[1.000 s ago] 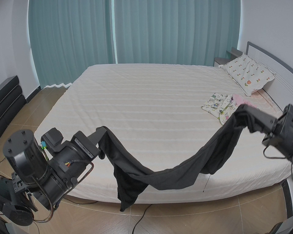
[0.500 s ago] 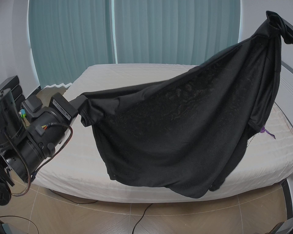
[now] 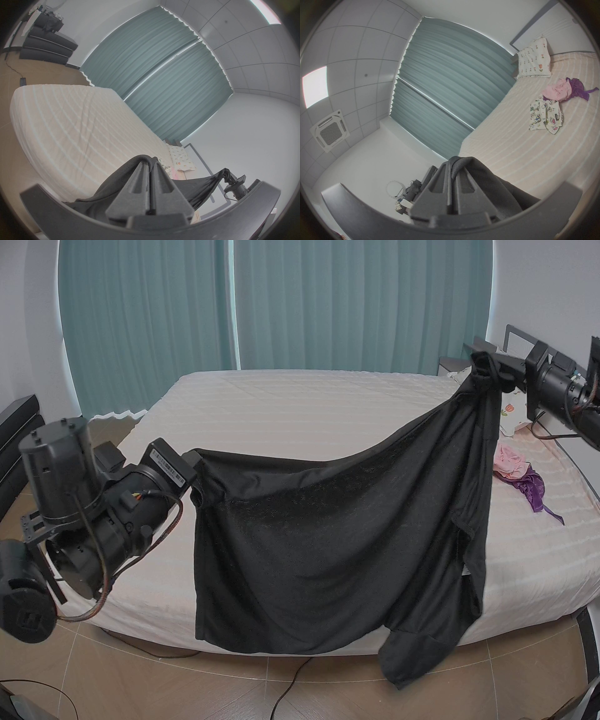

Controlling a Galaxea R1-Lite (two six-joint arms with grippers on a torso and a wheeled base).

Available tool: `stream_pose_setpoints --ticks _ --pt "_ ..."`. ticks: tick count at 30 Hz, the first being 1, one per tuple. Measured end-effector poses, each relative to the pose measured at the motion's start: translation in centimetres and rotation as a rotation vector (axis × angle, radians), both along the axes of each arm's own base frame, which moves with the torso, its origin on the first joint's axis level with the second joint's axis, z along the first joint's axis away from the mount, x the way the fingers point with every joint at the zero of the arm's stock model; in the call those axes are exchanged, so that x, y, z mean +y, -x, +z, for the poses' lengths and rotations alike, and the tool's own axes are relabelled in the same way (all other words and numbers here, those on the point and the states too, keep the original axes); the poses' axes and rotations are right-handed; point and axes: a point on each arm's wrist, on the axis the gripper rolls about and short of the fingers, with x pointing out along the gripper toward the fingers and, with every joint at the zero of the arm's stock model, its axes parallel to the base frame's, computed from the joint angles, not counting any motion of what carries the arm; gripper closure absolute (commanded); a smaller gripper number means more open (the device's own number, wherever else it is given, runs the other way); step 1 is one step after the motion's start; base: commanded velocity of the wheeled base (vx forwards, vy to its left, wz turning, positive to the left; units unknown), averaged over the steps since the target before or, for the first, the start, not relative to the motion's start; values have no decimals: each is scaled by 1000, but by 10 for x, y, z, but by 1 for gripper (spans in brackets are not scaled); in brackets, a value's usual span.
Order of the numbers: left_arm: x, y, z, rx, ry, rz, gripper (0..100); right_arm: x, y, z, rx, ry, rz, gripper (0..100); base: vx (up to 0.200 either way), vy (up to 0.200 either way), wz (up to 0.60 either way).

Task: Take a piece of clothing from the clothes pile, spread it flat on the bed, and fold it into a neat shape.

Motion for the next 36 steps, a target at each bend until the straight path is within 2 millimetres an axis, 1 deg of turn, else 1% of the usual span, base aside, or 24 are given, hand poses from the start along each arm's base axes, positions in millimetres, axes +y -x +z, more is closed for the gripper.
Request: stream_pose_setpoints --ticks 3,7,11,13,21,29,33,36 --pt "-2 -16 -10 39 -5 22 100 -2 -20 -17 21 12 -17 100 200 0 0" --pt "-3 -35 -23 82 -18 21 100 -4 -41 -34 27 16 -32 100 200 0 0" --pt "-3 -51 -29 103 -24 29 100 -7 -56 -50 67 21 -43 100 200 0 0" --pt "-3 -56 -31 106 -26 36 100 -7 -59 -55 79 22 -46 100 200 0 0" --pt "-1 -78 -35 132 -40 68 100 -10 -68 -62 95 24 -56 100 200 0 0" --pt "-3 -96 -50 166 -51 62 100 -10 -77 -68 108 24 -59 100 200 0 0" --pt "-5 -110 -59 181 -58 73 100 -10 -85 -72 112 24 -61 100 200 0 0" --pt "-8 -125 -64 182 -57 83 100 -10 -93 -74 110 23 -65 100 200 0 0"
